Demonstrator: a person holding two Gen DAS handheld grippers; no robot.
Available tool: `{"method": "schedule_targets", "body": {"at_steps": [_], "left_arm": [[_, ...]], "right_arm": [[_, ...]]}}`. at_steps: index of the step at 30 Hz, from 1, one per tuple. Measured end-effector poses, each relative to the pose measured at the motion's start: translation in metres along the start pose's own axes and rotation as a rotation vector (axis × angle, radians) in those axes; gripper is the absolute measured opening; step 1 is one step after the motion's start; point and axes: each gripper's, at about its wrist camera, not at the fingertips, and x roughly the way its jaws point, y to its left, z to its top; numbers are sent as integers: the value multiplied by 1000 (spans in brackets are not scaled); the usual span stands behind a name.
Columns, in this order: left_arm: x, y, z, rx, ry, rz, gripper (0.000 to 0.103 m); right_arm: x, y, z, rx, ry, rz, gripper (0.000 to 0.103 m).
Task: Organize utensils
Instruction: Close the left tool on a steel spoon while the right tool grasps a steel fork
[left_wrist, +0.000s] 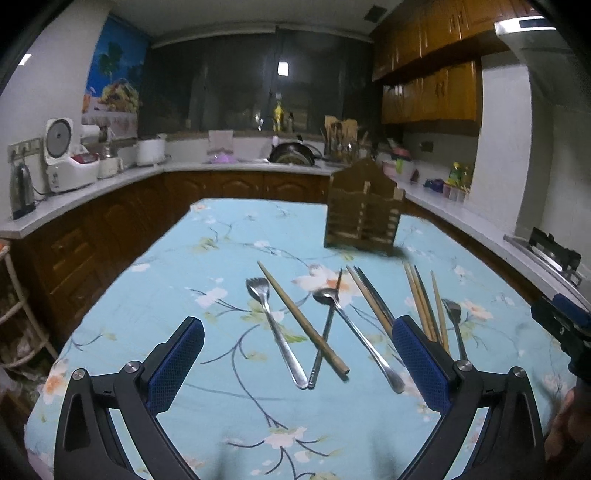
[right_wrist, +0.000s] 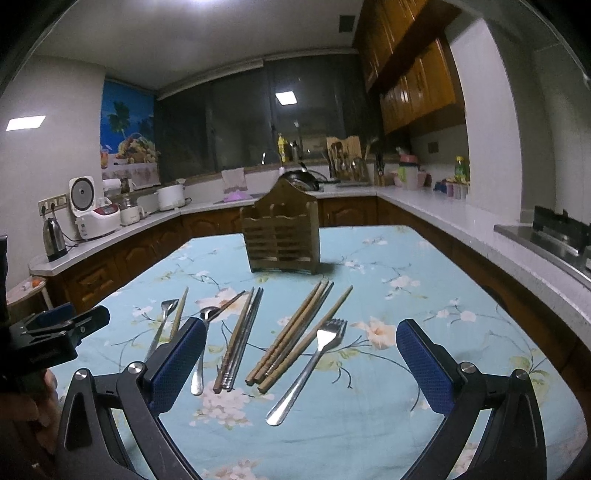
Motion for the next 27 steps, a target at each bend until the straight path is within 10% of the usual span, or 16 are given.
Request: {"method": "schedule_targets", "body": {"at_steps": [10, 15, 21, 27], "left_arm": [[68, 4, 51, -41, 264, -191, 87], [107, 4, 69, -43, 386, -269, 64], [157, 2, 71, -40, 487, -267, 38], [187, 1, 73, -39, 535, -225, 35]], "right_arm": [[54, -29, 14, 110, 215, 42, 101], [95, -51, 14, 213, 356, 66, 80], [130, -63, 8, 263, 467, 80, 63], [153, -62, 1, 270, 533, 92, 53]]}}
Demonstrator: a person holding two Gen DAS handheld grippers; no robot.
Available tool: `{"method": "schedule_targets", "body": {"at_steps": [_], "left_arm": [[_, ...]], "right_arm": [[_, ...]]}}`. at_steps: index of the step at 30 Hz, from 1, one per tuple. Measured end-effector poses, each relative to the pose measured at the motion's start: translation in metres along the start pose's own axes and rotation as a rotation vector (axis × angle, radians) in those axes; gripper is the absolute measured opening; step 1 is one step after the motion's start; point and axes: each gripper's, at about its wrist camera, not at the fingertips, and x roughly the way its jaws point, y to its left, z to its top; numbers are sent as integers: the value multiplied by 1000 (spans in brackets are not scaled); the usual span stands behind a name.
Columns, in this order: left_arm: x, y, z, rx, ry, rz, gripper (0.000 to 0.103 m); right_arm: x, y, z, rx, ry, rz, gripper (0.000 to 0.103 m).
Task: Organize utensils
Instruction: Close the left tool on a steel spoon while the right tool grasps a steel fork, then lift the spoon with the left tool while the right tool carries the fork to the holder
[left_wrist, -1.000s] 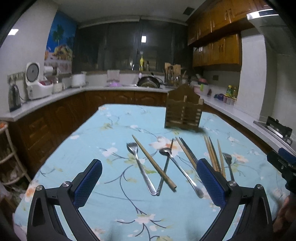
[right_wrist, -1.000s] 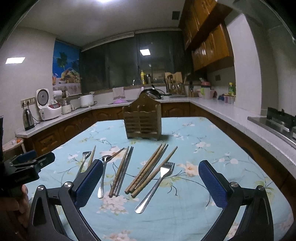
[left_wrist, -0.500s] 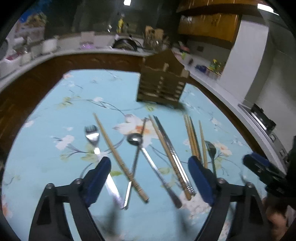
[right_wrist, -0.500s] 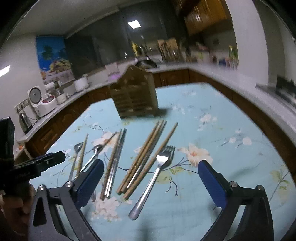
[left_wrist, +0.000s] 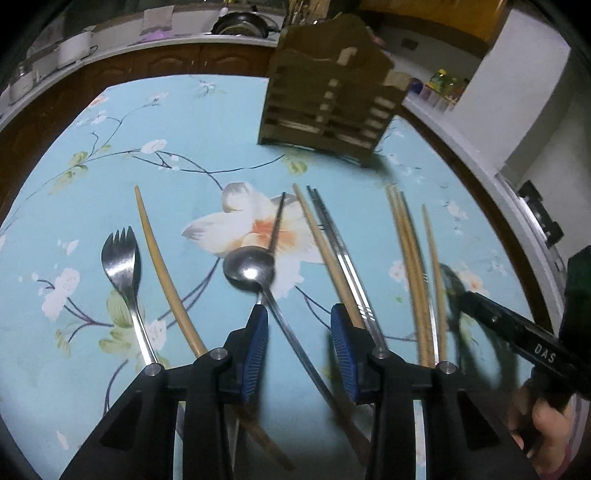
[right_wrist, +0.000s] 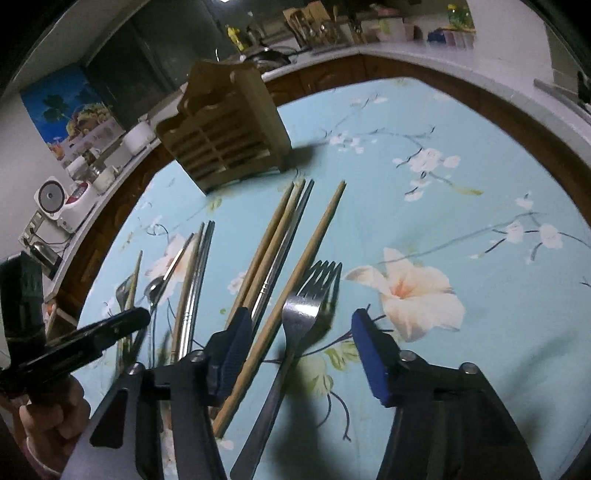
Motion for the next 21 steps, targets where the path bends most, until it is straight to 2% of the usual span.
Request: {"method": "schedule_targets", "body": {"at_steps": [3, 5, 7, 9, 11, 12, 13, 15, 21], "left_arm": [[0, 1, 5, 6, 0, 33, 35], [9, -2, 8, 0, 11, 40, 32], [16, -6, 10, 19, 8, 62, 24], [18, -9, 9, 47, 1, 84, 12], [23, -11, 11, 51, -3, 76, 9], [22, -10, 11, 46, -4, 63, 8], [22, -8, 11, 37, -3, 49, 7], [16, -5, 8, 28, -16, 23, 3], [-7, -3, 7, 35, -76, -16, 1]], "right_arm": [[4, 4, 3, -24, -4, -14, 50], [8, 4, 6, -29, -1, -17, 44], [10, 4, 7, -35, 3, -27, 26], [11, 2, 8, -36, -3, -15, 24], [10, -1, 8, -25, -8, -6, 21], [9, -4, 8, -14, -10, 4, 17], [8, -6, 7, -1, -8, 11, 6], [4, -9, 6, 13, -13, 30, 5], [-16, -5, 6, 15, -51, 62, 3]]}}
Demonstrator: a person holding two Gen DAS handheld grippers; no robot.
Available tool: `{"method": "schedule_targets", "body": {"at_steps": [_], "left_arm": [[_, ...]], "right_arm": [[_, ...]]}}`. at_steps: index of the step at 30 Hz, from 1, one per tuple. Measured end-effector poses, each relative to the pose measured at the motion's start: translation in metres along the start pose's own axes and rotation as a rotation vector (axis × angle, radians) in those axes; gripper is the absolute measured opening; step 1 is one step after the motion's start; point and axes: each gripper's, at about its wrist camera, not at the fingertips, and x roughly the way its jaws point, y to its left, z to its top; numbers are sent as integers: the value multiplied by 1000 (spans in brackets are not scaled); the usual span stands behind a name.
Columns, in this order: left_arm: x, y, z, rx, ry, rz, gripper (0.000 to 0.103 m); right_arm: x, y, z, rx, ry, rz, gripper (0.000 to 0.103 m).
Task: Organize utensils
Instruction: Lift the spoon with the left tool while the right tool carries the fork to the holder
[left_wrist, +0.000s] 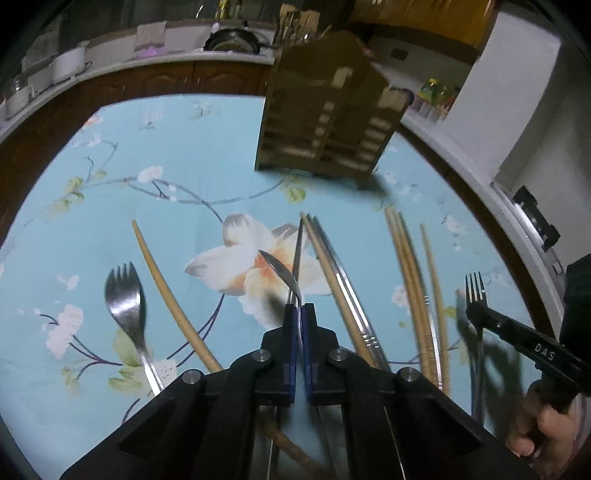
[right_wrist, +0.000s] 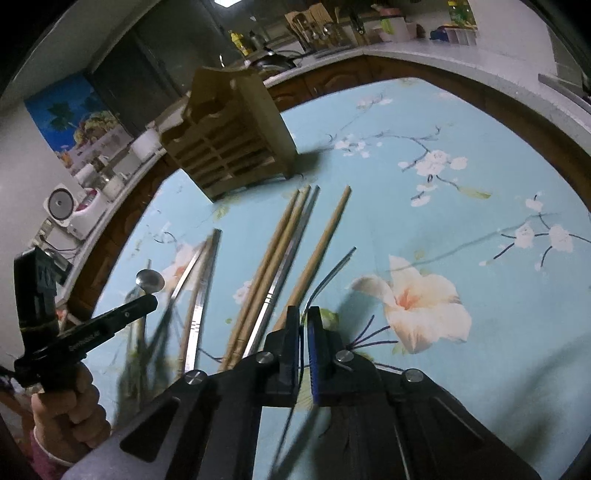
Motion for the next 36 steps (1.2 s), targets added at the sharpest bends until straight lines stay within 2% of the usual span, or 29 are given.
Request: {"method": "schedule_targets", "body": {"at_steps": [9, 19, 36], "left_arm": [[-46, 6, -1, -29, -106, -93, 0], [-96, 11, 3, -11, -207, -117, 0], [-103, 16, 25, -12, -260, -115, 0]], "right_arm": [[-32, 22, 16, -36, -85, 39, 3], [-50, 48, 34, -96, -150, 58, 2], [-49, 58, 67, -116, -220, 72, 2]]}}
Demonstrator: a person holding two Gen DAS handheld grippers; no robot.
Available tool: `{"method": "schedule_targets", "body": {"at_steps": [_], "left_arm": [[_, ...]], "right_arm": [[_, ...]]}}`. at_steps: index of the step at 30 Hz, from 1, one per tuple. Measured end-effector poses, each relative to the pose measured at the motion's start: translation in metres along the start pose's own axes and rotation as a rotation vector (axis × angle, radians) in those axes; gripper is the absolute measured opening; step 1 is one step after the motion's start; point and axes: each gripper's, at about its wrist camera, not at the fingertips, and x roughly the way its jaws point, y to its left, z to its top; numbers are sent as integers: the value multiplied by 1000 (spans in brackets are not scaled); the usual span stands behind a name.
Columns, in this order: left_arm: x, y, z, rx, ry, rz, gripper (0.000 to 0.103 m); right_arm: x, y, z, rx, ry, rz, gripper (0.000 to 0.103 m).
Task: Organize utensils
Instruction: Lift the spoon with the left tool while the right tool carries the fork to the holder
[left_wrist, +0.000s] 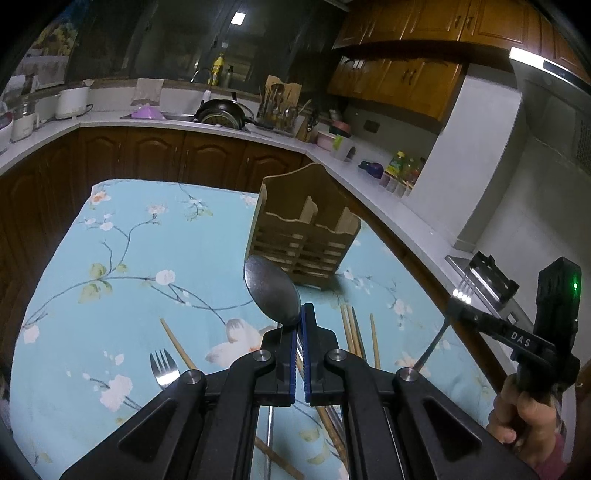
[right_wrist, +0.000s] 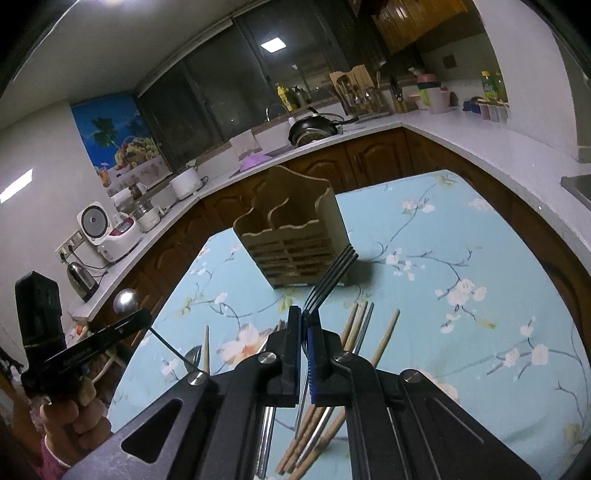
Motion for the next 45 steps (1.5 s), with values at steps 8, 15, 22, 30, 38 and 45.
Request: {"method": "schedule_targets", "body": {"at_steps": [8, 15, 22, 30, 38, 45], "left_arm": [[11, 1, 28, 25, -42, 12, 0], [27, 4, 71, 48, -119, 31, 0], [63, 3, 117, 85, -192, 59, 0], [140, 13, 132, 90, -171, 103, 0], [203, 16, 128, 79, -94, 142, 0], [223, 8, 127, 118, -49, 133, 2]], "right_arm": [[15, 1, 32, -1, -61, 12, 3], [31, 12, 76, -33, -147, 3, 2], [61, 13, 123, -43, -233, -19, 3], [107, 5, 138, -68, -242, -70, 3], [147, -13, 112, -43, -156, -71, 3], [160, -13, 99, -71, -114, -53, 3]]}}
